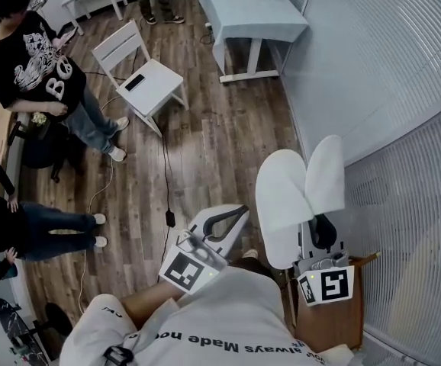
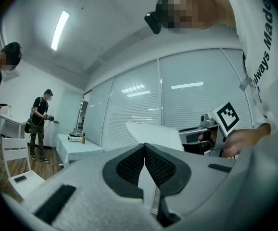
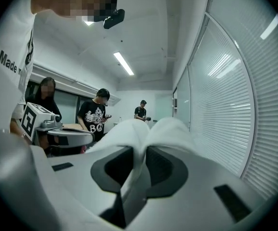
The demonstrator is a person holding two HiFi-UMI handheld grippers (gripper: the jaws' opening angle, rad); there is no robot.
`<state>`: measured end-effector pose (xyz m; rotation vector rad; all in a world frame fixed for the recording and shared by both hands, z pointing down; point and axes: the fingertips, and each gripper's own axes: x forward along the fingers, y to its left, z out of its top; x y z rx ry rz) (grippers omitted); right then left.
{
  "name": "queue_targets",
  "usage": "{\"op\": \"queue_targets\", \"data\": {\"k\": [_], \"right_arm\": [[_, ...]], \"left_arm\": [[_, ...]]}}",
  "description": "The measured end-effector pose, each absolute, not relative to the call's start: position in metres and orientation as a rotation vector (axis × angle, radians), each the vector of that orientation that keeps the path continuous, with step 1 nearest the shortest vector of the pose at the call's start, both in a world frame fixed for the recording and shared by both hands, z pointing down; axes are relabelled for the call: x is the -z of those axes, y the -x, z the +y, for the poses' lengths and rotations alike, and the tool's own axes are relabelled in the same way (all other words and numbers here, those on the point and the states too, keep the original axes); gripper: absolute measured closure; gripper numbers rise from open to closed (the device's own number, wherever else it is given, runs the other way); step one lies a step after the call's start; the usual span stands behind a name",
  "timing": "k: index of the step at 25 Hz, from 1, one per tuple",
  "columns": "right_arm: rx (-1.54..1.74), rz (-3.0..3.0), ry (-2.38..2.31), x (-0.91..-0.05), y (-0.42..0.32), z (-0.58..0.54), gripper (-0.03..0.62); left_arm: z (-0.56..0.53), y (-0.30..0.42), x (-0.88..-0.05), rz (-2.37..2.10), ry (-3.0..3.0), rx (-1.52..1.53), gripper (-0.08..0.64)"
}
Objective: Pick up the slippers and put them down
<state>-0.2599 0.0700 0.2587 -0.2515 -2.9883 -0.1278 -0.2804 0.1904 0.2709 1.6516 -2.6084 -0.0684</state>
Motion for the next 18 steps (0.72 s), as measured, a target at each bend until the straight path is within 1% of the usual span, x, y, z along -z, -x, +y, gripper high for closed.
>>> {"op": "queue_targets", "data": {"k": [8,14,18], "right_arm": [[0.117,-2.968,0.248,-0.258,0.246,0.053,0.525],[0.082,-2.944,0.251,-0.281,0.251,0.024,0.526],[0.064,-2.921,0.247,-0.297,0.250,0.019,0.526]], "left_arm": [[0.180,0.271,-0.276,-2.602,-1.592,0.058,0.547],[0.150,0.276,-0.293,-2.593,-1.583,0.040,0.548],[0.150,0.277,-0.304,-2.583,-1.569,0.014,0.547]]}}
